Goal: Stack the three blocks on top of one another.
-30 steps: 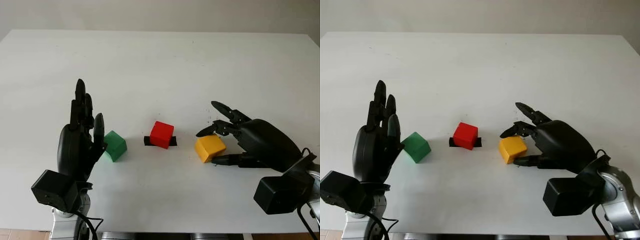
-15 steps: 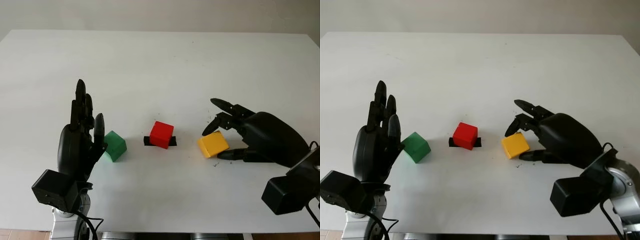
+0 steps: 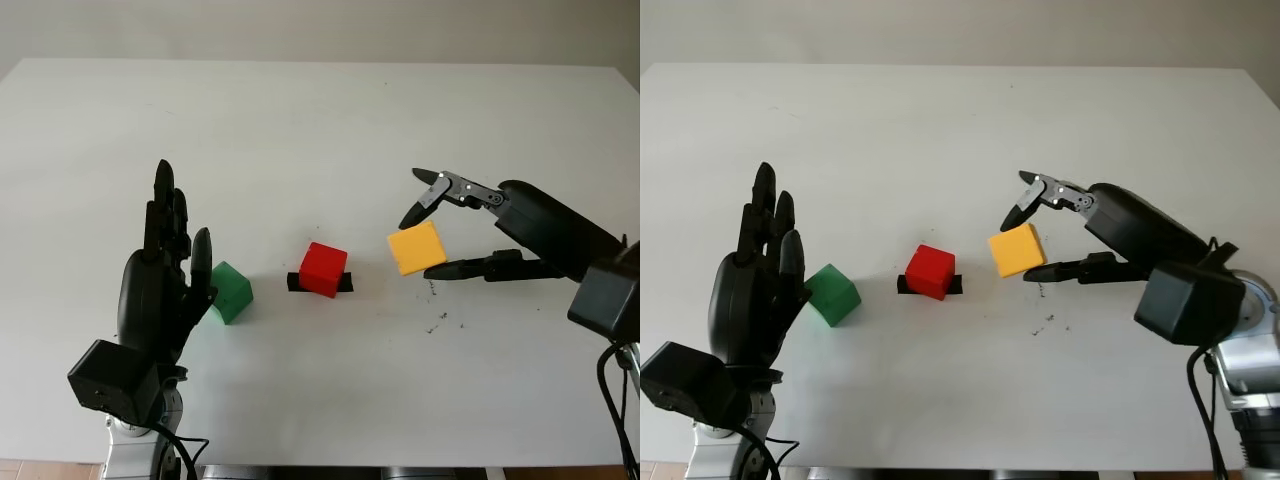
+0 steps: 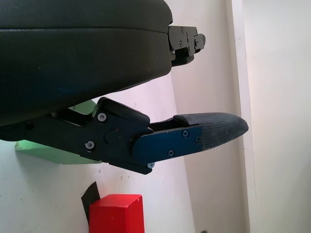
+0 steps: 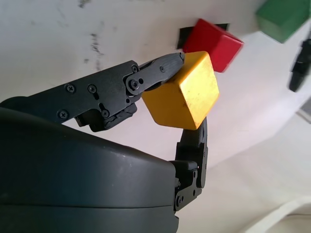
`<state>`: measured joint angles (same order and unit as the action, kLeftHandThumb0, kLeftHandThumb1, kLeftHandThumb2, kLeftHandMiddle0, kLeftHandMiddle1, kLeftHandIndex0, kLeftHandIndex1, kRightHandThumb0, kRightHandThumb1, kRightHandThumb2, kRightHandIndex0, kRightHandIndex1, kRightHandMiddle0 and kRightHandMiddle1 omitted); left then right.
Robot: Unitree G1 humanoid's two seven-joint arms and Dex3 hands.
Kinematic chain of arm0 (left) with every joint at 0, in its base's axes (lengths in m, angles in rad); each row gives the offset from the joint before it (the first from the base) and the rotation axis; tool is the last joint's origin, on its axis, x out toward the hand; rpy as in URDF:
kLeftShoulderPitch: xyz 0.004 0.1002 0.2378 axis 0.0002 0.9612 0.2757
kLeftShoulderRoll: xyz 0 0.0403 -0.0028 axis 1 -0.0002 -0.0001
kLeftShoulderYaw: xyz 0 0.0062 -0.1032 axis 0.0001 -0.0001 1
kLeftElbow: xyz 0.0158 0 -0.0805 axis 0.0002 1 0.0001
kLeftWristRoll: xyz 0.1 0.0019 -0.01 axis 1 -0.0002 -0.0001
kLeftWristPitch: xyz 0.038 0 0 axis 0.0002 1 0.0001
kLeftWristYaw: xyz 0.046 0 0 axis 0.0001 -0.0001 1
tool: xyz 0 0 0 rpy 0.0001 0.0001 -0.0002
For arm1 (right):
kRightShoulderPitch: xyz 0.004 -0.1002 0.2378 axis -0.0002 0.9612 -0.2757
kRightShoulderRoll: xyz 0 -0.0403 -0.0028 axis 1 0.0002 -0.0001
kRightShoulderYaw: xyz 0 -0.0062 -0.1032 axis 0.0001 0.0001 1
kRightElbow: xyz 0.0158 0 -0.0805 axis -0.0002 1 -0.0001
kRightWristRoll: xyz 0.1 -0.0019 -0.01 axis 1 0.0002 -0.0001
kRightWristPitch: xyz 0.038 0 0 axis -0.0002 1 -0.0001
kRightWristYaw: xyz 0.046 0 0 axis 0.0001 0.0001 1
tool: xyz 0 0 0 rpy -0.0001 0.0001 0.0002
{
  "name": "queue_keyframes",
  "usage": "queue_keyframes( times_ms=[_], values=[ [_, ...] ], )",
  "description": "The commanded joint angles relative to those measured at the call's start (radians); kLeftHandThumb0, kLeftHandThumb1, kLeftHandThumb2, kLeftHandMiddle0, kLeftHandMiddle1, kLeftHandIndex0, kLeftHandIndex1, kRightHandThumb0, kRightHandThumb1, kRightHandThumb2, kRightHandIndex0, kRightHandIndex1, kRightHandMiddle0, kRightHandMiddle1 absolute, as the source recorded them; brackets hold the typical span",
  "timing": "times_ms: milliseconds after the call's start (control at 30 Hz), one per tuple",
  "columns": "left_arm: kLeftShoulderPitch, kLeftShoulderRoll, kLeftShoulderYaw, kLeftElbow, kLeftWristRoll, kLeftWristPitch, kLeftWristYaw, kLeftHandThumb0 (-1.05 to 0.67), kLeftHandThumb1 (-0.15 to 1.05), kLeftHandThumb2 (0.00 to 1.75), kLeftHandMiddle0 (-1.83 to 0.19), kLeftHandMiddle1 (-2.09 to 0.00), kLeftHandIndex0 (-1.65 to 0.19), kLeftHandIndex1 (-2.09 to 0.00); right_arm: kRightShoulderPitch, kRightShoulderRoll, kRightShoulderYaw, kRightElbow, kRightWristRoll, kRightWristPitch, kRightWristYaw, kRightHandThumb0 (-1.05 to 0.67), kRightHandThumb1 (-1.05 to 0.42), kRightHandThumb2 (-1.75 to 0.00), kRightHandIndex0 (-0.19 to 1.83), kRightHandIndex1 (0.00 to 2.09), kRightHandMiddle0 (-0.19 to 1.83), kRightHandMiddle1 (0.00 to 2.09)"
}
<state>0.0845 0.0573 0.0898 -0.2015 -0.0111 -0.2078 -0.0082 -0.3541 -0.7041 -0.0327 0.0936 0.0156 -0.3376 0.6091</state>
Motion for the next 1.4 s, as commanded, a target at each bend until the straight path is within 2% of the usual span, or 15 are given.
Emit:
queue_keyframes(
  times_ms=[0,200,367,467,867,1367],
  values=[
    [0.002,0.001,0.004,-0.008,-0.001,-0.008,0.002,-0.78,1.05,0.59,0.08,-0.06,0.09,-0.06,-0.093,0.005,0.007,0.035,0.037,0.006,0.045,-0.35,-0.98,-0.05,0.18,0.06,0.24,1.34],
    [-0.003,0.004,0.001,-0.008,0.003,-0.005,0.002,-0.78,1.05,0.60,0.09,-0.05,0.10,-0.05,-0.291,0.030,0.054,0.107,0.085,0.097,0.177,-0.40,-1.00,-0.06,0.17,0.06,0.24,1.36],
    [-0.003,-0.001,-0.003,-0.011,0.003,0.000,0.006,-0.78,1.05,0.59,0.09,-0.05,0.10,-0.05,-0.405,0.101,0.108,0.161,0.090,0.173,0.243,-0.44,-0.98,-0.05,0.18,0.06,0.28,1.38],
    [-0.002,-0.004,-0.006,-0.011,0.007,-0.004,0.011,-0.78,1.05,0.59,0.09,-0.05,0.09,-0.06,-0.428,0.132,0.126,0.170,0.073,0.194,0.242,-0.45,-0.96,-0.04,0.20,0.07,0.32,1.42],
    [0.013,-0.010,-0.009,-0.037,0.033,0.009,0.033,-0.79,1.05,0.60,0.08,-0.06,0.08,-0.06,-0.431,0.289,0.163,0.198,0.085,0.459,0.226,-0.45,-0.91,-0.05,0.19,0.06,0.34,1.49],
    [0.019,-0.012,-0.008,-0.042,0.033,0.010,0.031,-0.79,1.05,0.59,0.08,-0.06,0.08,-0.06,-0.418,0.289,0.191,0.298,0.019,0.364,0.245,-0.37,-0.92,-0.05,0.15,0.04,0.34,1.47]
  ],
)
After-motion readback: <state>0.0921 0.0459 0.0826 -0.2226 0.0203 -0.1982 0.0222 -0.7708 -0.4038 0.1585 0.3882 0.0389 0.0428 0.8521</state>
